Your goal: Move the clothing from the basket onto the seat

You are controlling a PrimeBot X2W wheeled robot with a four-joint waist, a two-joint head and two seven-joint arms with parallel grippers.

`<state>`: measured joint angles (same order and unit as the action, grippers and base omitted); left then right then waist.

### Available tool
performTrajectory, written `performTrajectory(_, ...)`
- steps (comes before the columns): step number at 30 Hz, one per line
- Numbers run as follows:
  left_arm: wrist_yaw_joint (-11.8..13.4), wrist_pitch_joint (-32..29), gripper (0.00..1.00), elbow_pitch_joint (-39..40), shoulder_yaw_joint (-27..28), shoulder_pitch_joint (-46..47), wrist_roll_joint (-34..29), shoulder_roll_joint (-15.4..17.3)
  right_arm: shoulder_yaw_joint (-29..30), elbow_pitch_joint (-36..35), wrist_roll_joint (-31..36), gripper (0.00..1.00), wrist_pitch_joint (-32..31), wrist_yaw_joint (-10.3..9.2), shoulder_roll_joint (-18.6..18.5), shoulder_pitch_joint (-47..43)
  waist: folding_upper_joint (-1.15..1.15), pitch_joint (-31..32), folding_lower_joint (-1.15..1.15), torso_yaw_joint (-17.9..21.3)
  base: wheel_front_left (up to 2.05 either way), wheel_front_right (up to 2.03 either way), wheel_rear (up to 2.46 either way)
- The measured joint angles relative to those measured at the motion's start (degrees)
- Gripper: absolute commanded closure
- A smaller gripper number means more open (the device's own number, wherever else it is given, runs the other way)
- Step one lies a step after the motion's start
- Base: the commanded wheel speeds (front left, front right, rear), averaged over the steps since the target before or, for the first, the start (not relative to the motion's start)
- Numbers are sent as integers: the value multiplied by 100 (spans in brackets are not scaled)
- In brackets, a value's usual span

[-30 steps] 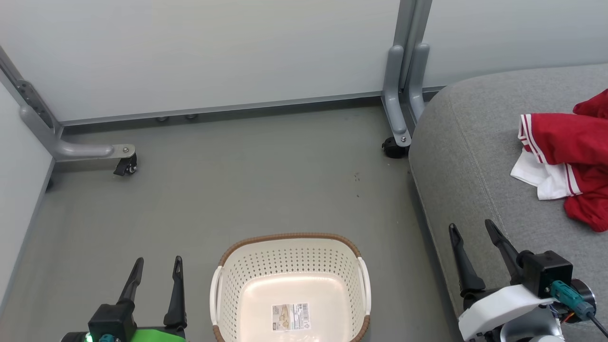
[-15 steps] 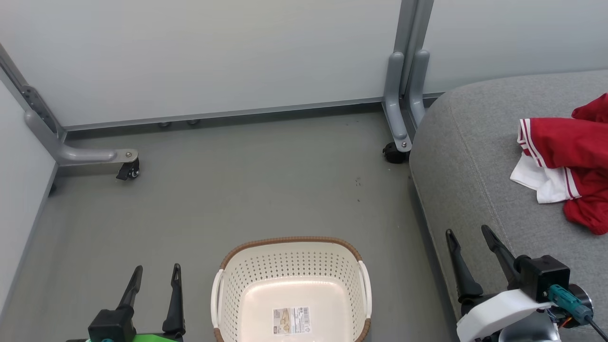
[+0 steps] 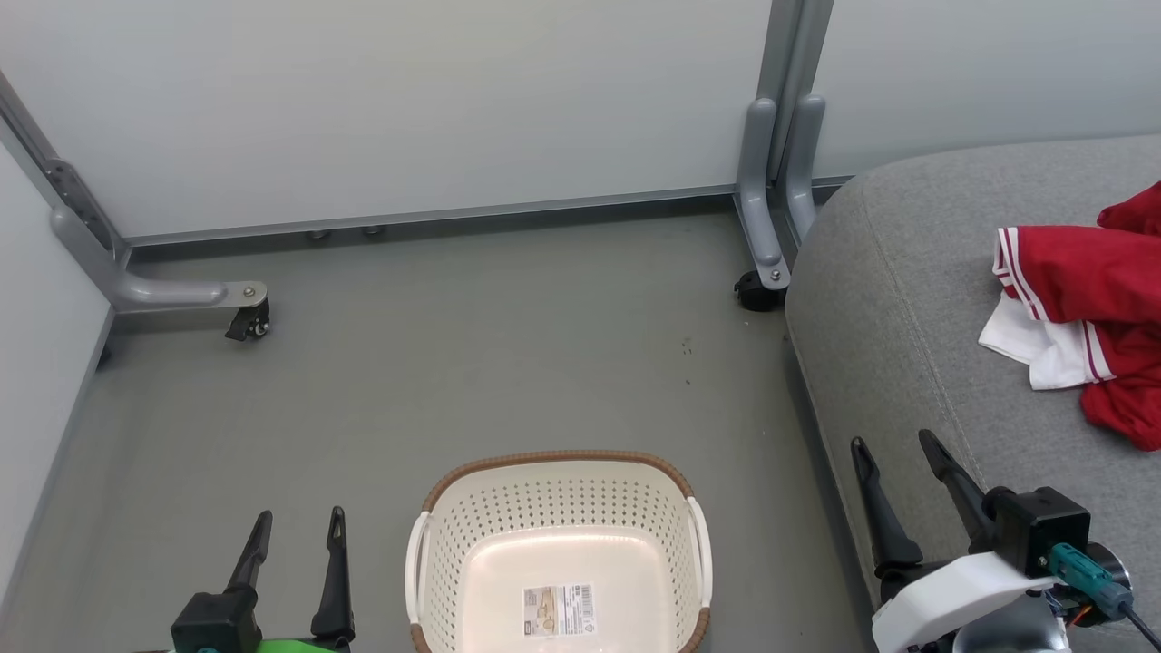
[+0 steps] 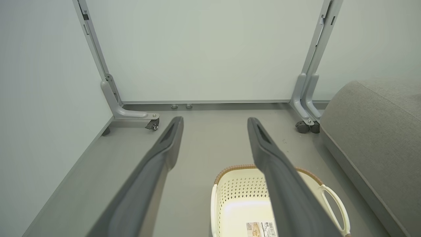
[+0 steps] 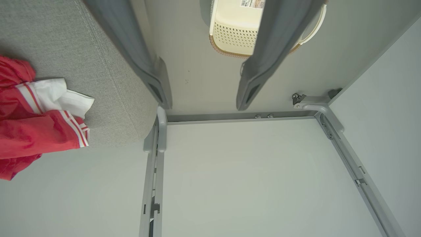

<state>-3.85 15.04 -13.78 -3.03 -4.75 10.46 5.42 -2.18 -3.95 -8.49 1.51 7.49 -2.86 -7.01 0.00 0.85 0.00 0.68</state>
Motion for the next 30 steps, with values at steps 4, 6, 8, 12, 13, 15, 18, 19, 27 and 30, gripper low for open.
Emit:
performTrajectory(4,-18,-34,100,-145,-11,-12,-8,-64,-14,134,0,100,2,0,19,-7,0,-8,0,-10,0,0,0)
performTrajectory(6,-18,-43,100,-242,-29,-23,8,-89,-24,236,-8,100,2,0,31,-9,0,-8,0,-11,0,0,0)
performTrajectory(8,-19,-114,100,-290,-12,-23,138,-100,-25,274,-181,100,2,0,30,-11,0,-9,0,-12,0,0,0)
performTrajectory(12,-21,-242,100,-297,63,-15,588,-100,-20,355,-673,100,0,0,12,-4,0,-12,0,-14,0,0,0)
performTrajectory(13,-27,-274,100,-294,78,-13,721,-101,-19,379,-800,100,0,0,7,1,0,-13,0,-14,0,0,0)
performTrajectory(15,-30,-312,100,-292,97,-8,909,-102,-18,420,-1026,100,-1,0,-5,17,0,-15,0,-15,0,0,0)
performTrajectory(18,-54,-391,100,-283,121,13,1216,-107,-10,478,-1367,100,-29,0,-23,43,0,-17,0,-16,0,0,0)
performTrajectory(19,-63,-410,100,-278,129,19,1338,-109,-8,504,-1483,100,-42,0,-27,55,0,-18,0,-17,0,0,0)
performTrajectory(27,-78,-601,100,-238,219,126,2129,-122,20,649,-2329,100,-53,0,-88,187,0,-24,0,-20,0,0,0)
performTrajectory(30,-104,-676,100,-229,257,164,2380,-125,35,701,-2614,100,-68,0,-108,258,0,-26,0,-21,0,0,0)
